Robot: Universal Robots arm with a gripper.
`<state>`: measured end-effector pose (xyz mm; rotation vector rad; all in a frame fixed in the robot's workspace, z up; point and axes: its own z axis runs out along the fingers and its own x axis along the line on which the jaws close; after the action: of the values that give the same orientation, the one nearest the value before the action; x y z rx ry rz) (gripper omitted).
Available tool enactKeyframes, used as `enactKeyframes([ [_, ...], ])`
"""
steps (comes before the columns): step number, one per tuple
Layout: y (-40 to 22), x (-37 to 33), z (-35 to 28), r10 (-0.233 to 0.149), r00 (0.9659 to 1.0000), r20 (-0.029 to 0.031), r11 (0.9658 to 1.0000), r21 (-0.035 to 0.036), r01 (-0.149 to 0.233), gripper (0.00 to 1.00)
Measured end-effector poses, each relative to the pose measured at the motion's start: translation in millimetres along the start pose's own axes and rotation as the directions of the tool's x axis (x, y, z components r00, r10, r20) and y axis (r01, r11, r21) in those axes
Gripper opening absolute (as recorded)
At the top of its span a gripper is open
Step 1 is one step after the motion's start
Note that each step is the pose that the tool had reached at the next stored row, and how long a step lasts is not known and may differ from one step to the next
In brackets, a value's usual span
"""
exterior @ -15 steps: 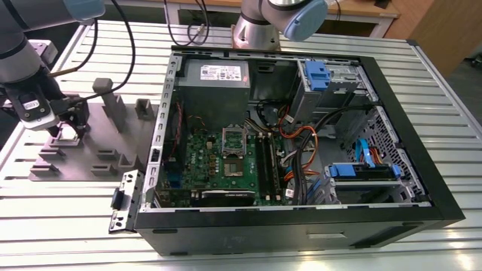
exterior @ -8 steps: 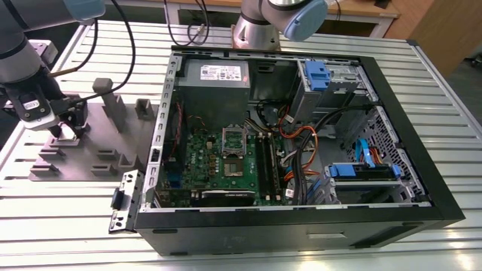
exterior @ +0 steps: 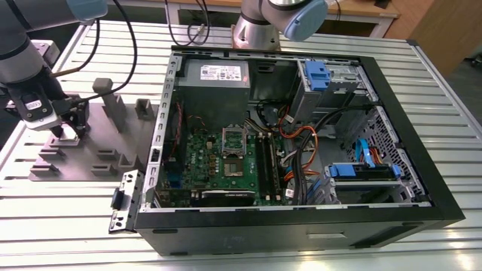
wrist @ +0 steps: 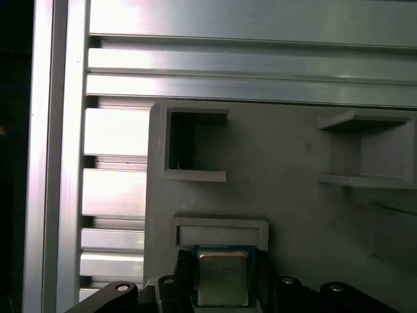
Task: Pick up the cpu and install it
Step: 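Pick up the cpu and move it towards the insertion slot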
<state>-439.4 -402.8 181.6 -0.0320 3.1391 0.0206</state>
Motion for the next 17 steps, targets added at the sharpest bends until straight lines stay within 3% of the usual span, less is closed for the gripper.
enactKeyframes([
  [5, 0.0, -0.2, 0.0, 0.000, 1.0000, 0.0000, 1.0000, 0.0000, 0.000, 0.52],
  [6, 0.0, -0.3, 0.0, 0.000, 1.0000, -0.0001, 1.0000, 0.0000, 0.000, 0.58],
  [17, 0.0, 0.6, -1.7, 0.000, 1.0000, 0.0021, 1.0000, 0.0000, 0.000, 0.58],
])
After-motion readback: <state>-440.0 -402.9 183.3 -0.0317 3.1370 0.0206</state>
